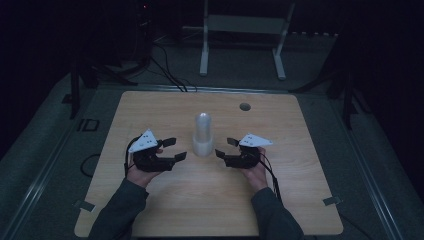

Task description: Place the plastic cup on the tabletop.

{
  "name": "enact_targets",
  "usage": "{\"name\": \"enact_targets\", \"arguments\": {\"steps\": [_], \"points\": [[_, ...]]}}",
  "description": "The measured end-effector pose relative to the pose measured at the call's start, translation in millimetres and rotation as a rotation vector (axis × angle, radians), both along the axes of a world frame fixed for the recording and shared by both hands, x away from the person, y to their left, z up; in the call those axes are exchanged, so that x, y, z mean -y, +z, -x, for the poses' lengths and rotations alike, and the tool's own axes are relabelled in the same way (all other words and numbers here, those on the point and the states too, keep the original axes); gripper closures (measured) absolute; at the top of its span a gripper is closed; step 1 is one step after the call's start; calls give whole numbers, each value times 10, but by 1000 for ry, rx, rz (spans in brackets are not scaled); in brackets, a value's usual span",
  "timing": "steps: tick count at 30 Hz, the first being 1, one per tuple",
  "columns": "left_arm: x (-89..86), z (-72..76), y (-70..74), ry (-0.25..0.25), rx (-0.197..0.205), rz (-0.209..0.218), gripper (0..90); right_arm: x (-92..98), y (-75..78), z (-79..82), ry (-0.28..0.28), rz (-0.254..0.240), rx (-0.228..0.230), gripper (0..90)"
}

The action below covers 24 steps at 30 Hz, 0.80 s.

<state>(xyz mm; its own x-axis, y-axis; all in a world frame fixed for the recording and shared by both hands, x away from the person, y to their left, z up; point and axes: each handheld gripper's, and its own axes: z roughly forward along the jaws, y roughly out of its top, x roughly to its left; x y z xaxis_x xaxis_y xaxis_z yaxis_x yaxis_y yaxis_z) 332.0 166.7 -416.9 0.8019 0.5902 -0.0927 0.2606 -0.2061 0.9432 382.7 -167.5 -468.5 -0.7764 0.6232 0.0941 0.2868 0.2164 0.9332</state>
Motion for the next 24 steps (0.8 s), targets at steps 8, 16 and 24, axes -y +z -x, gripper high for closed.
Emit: {"name": "enact_targets", "arguments": {"steps": [8,16,24], "points": [[1,0,0,-1,0,1,307,-10,-48,1,-6,16,-1,270],[6,-3,-7,-2,-3,1,308,-3,-79,10,-8,35,0,261],[8,-3,-8,-3,-4,2,307,4,-83,23,-5,33,-4,217]]}}
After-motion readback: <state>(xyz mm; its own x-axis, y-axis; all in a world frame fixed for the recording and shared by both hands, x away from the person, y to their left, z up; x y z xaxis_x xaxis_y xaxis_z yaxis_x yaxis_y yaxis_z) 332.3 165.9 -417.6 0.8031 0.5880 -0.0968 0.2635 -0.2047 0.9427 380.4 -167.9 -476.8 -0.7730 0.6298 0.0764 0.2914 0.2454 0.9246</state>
